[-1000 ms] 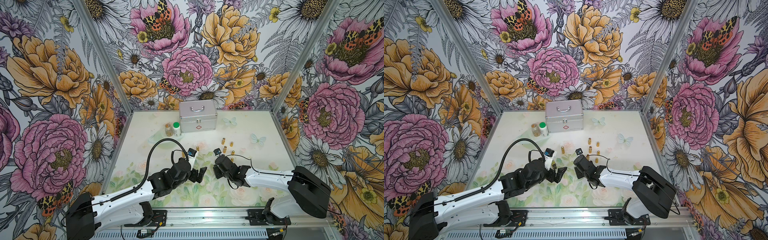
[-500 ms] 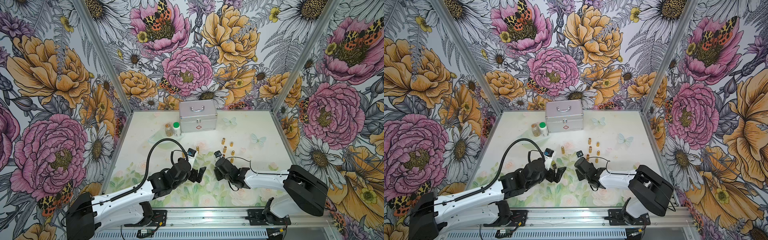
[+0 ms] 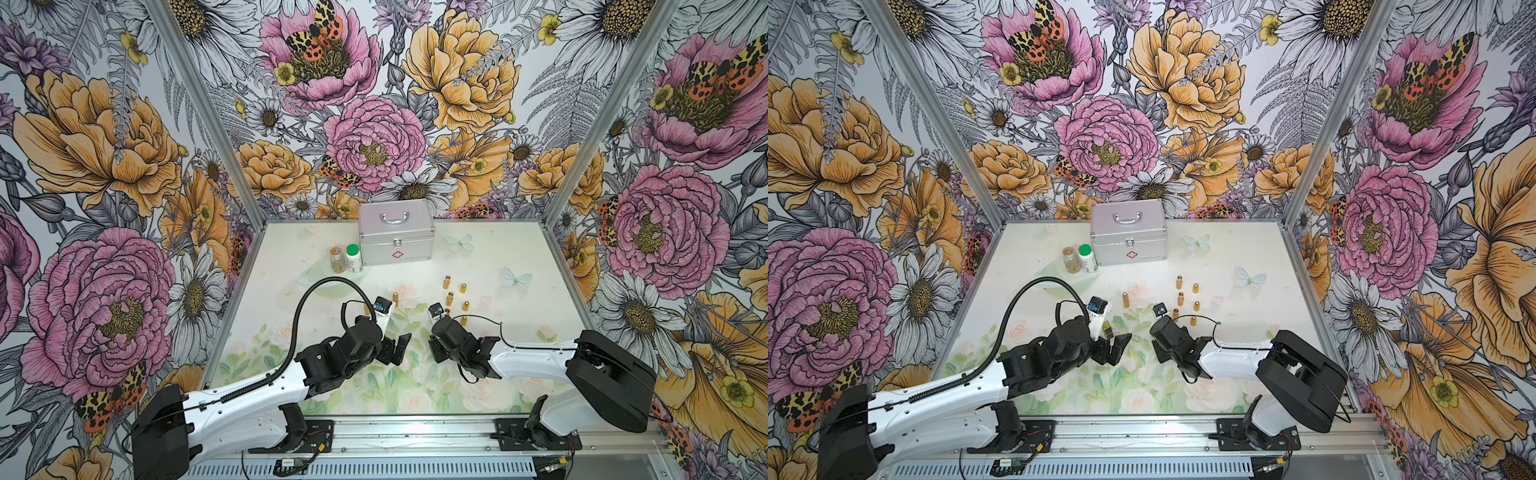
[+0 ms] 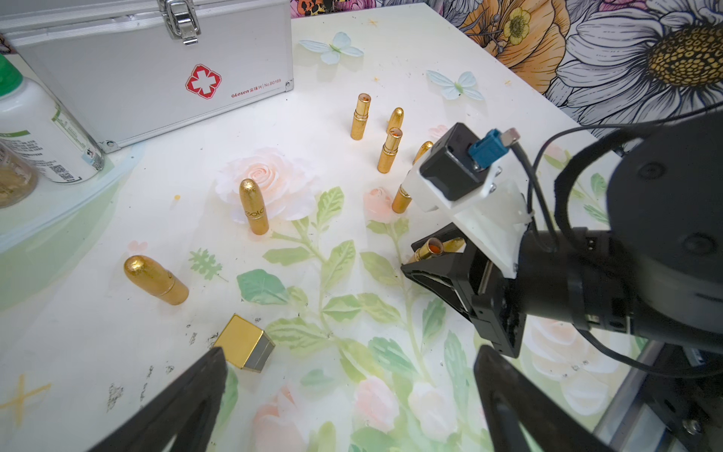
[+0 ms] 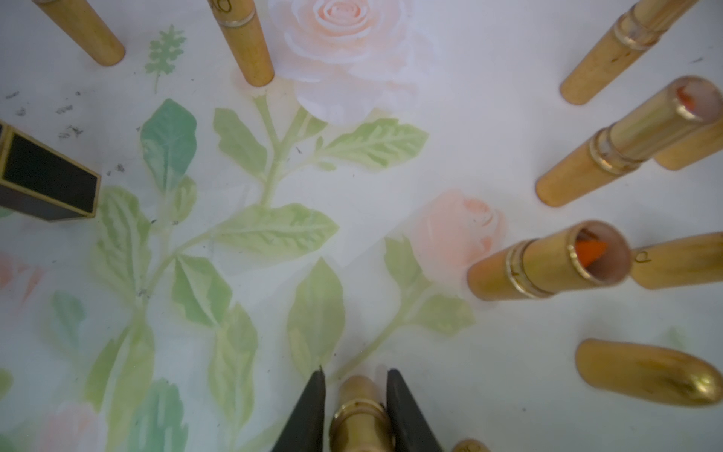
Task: Open the lipstick cap
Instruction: Place the lipstick at the center of the board, then pick up the lipstick at the center of the board.
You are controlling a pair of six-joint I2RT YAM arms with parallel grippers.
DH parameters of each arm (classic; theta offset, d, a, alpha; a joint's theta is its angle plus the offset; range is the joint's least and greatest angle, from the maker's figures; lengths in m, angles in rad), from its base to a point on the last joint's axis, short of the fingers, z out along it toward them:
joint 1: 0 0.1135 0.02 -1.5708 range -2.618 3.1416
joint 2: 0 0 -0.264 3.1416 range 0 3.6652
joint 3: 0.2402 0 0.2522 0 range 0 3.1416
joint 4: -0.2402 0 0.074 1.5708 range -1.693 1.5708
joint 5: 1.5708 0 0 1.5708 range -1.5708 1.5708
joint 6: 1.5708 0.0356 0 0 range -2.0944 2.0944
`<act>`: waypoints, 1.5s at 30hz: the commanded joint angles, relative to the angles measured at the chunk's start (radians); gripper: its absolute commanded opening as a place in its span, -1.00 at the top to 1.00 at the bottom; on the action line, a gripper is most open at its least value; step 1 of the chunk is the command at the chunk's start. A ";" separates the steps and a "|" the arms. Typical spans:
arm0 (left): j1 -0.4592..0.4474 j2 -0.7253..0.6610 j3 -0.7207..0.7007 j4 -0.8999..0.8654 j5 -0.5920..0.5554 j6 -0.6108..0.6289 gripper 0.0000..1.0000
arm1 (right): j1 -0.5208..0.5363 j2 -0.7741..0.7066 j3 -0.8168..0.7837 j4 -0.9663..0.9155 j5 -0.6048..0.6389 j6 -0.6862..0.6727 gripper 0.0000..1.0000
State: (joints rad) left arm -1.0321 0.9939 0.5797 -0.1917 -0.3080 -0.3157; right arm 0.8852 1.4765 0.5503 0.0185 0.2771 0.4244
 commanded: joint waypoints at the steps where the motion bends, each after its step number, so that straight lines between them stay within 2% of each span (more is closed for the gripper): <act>1: -0.006 -0.022 0.017 -0.007 -0.031 0.002 -0.97 | 0.006 -0.011 0.012 -0.005 0.016 -0.013 0.38; 12: 0.002 -0.042 0.023 -0.017 -0.051 -0.003 -0.97 | 0.006 -0.097 0.063 -0.072 0.002 -0.019 0.15; 18: 0.058 -0.089 0.019 -0.033 -0.039 -0.030 -0.97 | 0.005 -0.175 0.156 -0.215 -0.005 -0.025 0.04; 22: 0.100 -0.115 0.013 -0.050 -0.029 -0.036 -0.97 | 0.001 -0.173 0.268 -0.330 -0.027 -0.004 -0.02; 30: 0.198 -0.125 0.000 -0.078 -0.032 -0.077 -0.97 | -0.008 0.043 0.551 -0.504 -0.126 0.092 -0.09; 45: 0.292 -0.116 -0.023 -0.085 -0.047 -0.071 -0.97 | -0.046 0.419 0.867 -0.586 -0.085 0.224 -0.14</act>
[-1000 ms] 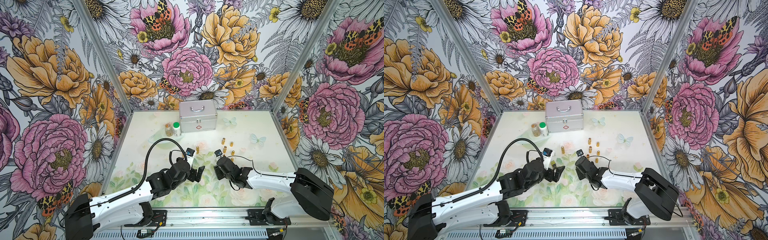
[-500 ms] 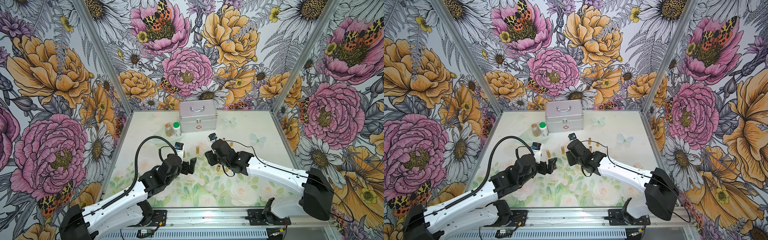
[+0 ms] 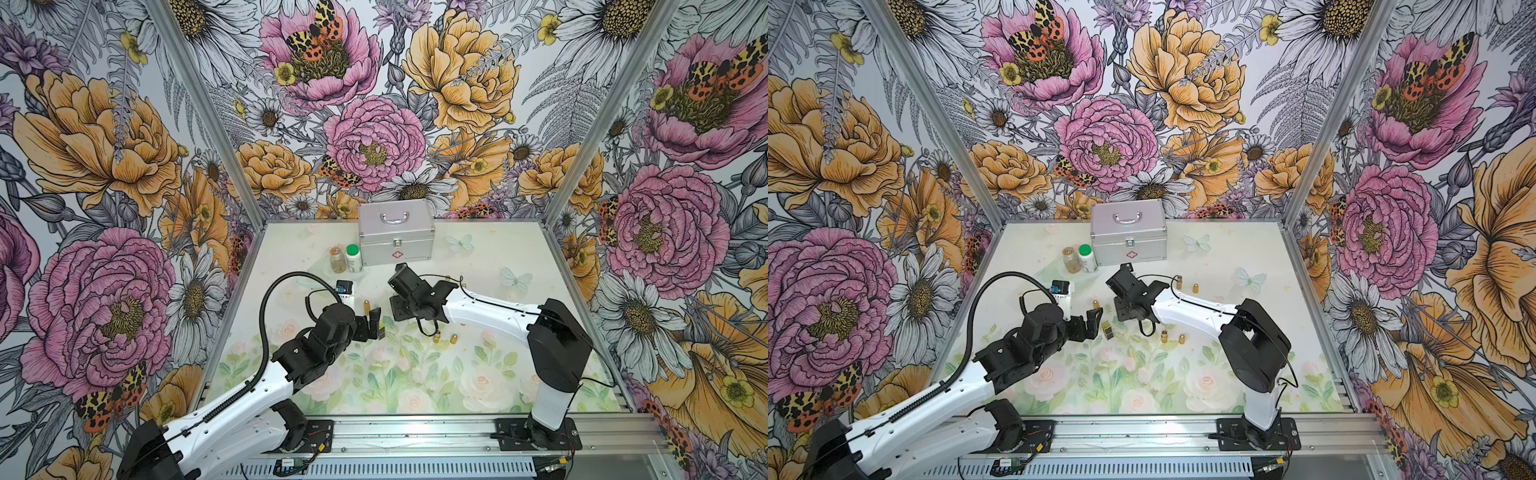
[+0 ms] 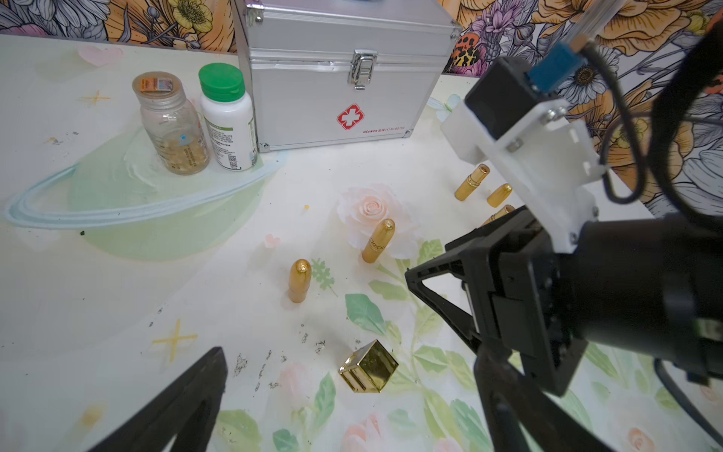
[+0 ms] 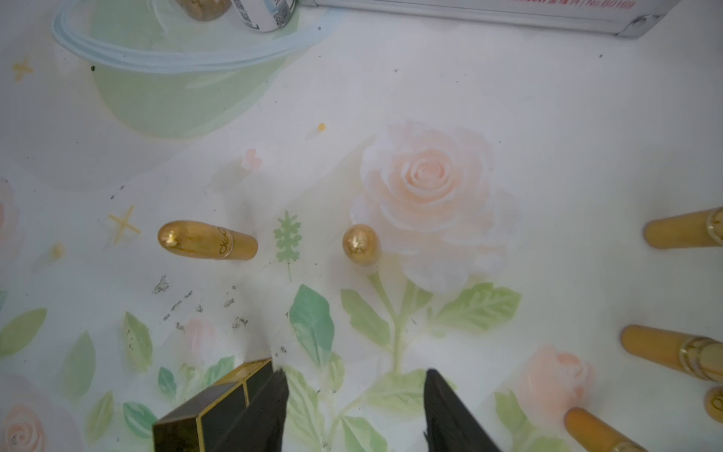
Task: Open the lipstick cap
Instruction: Pick up the lipstick at the center of the board.
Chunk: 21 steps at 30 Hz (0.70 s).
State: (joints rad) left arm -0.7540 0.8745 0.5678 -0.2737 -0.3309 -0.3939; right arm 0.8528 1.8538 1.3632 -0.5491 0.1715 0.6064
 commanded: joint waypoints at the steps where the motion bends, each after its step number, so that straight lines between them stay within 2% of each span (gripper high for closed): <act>1: 0.017 0.007 -0.011 -0.002 -0.024 0.007 -0.97 | -0.015 0.062 0.071 -0.018 0.023 0.041 -0.14; 7: 0.028 0.017 -0.011 0.000 -0.034 0.009 -0.97 | -0.027 0.182 0.168 -0.020 0.041 0.033 -0.09; 21: 0.048 0.034 -0.010 0.008 -0.023 0.005 -0.97 | -0.044 0.311 0.266 -0.025 0.063 0.017 0.26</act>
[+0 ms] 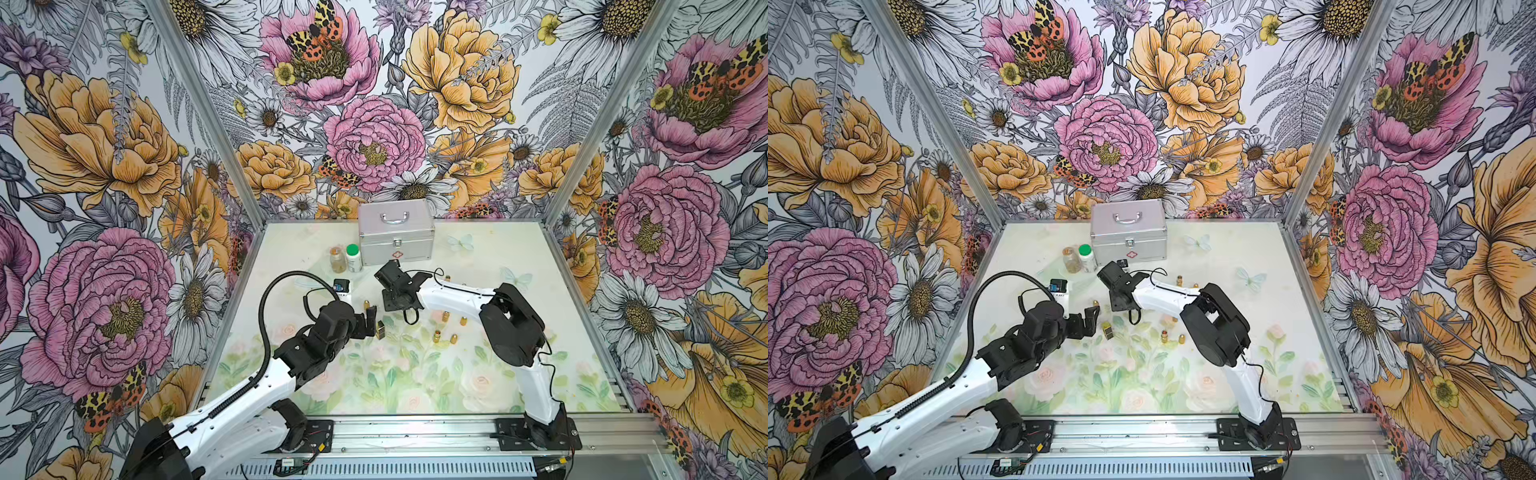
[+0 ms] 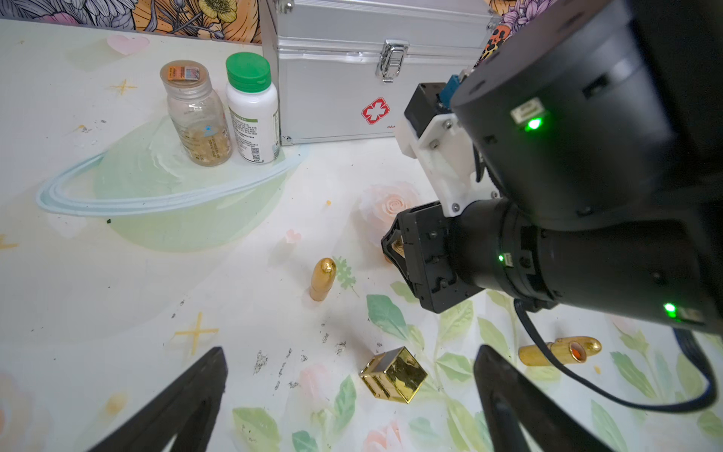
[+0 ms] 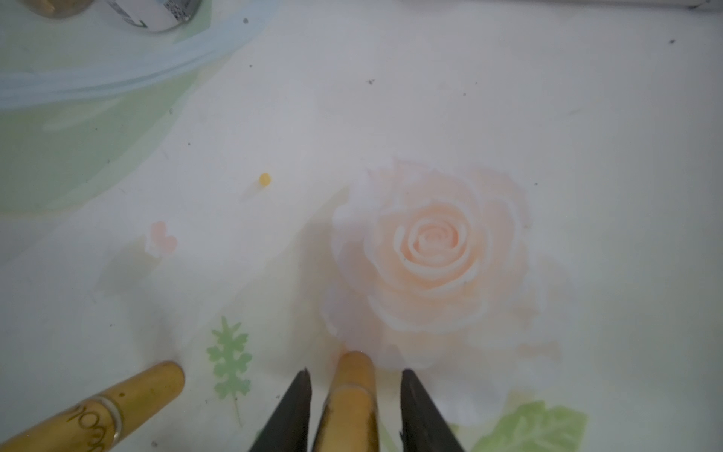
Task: Open the lipstick cap
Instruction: Pick up the lipstick at the center of the board.
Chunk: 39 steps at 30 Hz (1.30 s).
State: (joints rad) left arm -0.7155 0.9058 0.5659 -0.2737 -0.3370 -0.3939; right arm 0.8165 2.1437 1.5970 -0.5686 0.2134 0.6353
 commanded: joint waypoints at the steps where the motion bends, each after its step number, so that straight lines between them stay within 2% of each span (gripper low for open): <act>1: 0.010 0.004 -0.010 0.010 -0.017 0.004 -0.97 | -0.008 0.024 0.035 -0.005 0.018 -0.013 0.28; 20: 0.011 0.002 -0.010 0.018 -0.009 0.002 -0.97 | -0.010 -0.028 0.019 -0.012 0.002 -0.032 0.53; 31: 0.003 -0.041 -0.012 0.021 0.040 0.042 -0.97 | -0.018 -0.243 -0.120 -0.036 -0.081 -0.048 0.53; 35: -0.038 -0.053 -0.014 0.030 0.047 0.070 -0.97 | -0.053 -0.331 -0.158 -0.073 -0.129 -0.063 0.53; 39: -0.115 -0.040 -0.015 0.064 0.080 0.118 -0.97 | -0.065 -0.412 -0.183 -0.125 -0.201 -0.084 0.53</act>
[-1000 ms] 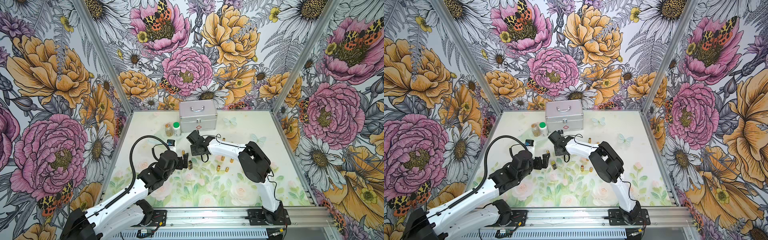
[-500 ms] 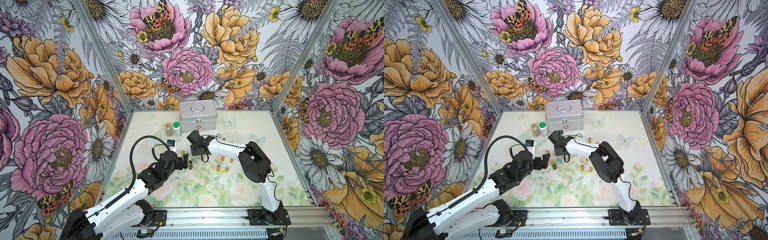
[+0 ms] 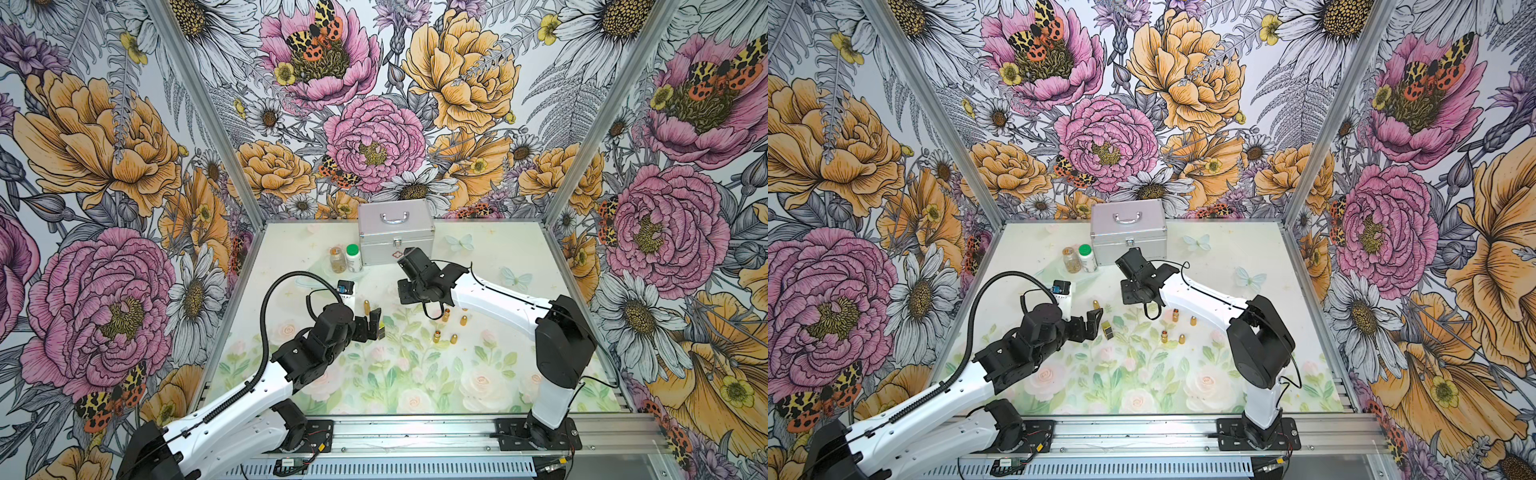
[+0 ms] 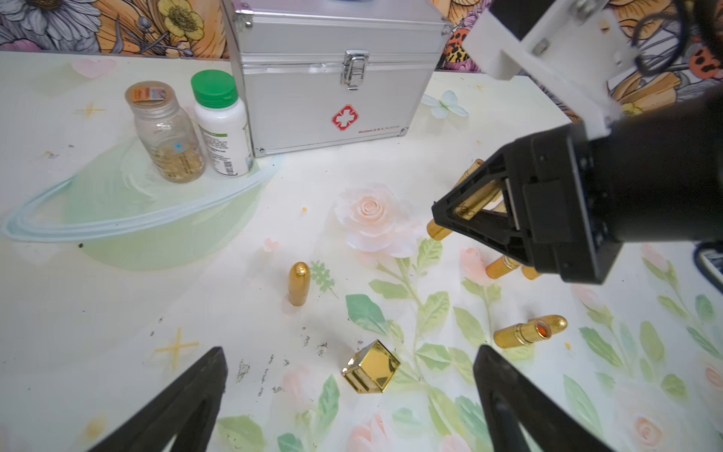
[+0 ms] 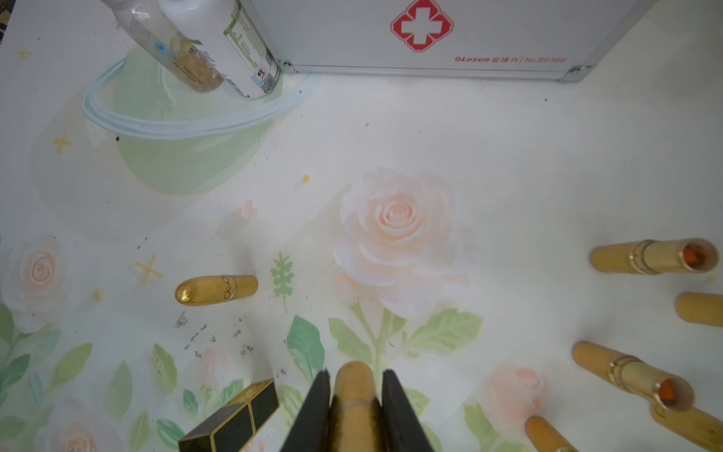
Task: Open the lipstick cap
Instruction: Pick up the lipstick at the center of the board, then open the cover of the lipstick.
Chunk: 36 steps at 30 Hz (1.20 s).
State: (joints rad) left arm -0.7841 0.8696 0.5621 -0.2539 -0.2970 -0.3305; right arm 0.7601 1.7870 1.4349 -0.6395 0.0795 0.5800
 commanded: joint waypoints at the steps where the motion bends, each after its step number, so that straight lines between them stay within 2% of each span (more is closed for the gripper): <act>1: -0.067 -0.001 -0.013 0.053 0.040 0.066 -0.97 | -0.011 -0.074 -0.026 -0.066 -0.084 -0.036 0.53; 8: -0.138 0.044 -0.034 0.153 0.169 0.146 -0.96 | -0.025 -0.198 -0.064 -0.163 -0.245 -0.072 0.53; 11: -0.155 0.074 -0.039 0.193 0.226 0.179 -0.88 | -0.030 -0.245 -0.091 -0.172 -0.320 -0.064 0.53; 15: -0.162 0.113 -0.051 0.252 0.246 0.213 -0.75 | -0.030 -0.302 -0.123 -0.172 -0.377 -0.049 0.53; 19: -0.163 0.144 -0.071 0.343 0.290 0.253 -0.53 | -0.031 -0.344 -0.144 -0.170 -0.422 -0.028 0.52; 22: -0.161 0.177 -0.067 0.391 0.313 0.273 -0.29 | -0.030 -0.368 -0.161 -0.169 -0.445 -0.016 0.52; 24: -0.161 0.201 -0.059 0.415 0.331 0.283 -0.25 | -0.030 -0.381 -0.170 -0.168 -0.450 -0.008 0.52; 36: -0.150 0.275 -0.049 0.553 0.393 0.286 0.23 | -0.030 -0.390 -0.191 -0.149 -0.492 0.018 0.52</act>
State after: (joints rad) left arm -0.9382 1.1336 0.5011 0.2344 0.0525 -0.0509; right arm 0.7380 1.4124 1.2510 -0.8112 -0.3897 0.5858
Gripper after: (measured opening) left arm 0.396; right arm 0.242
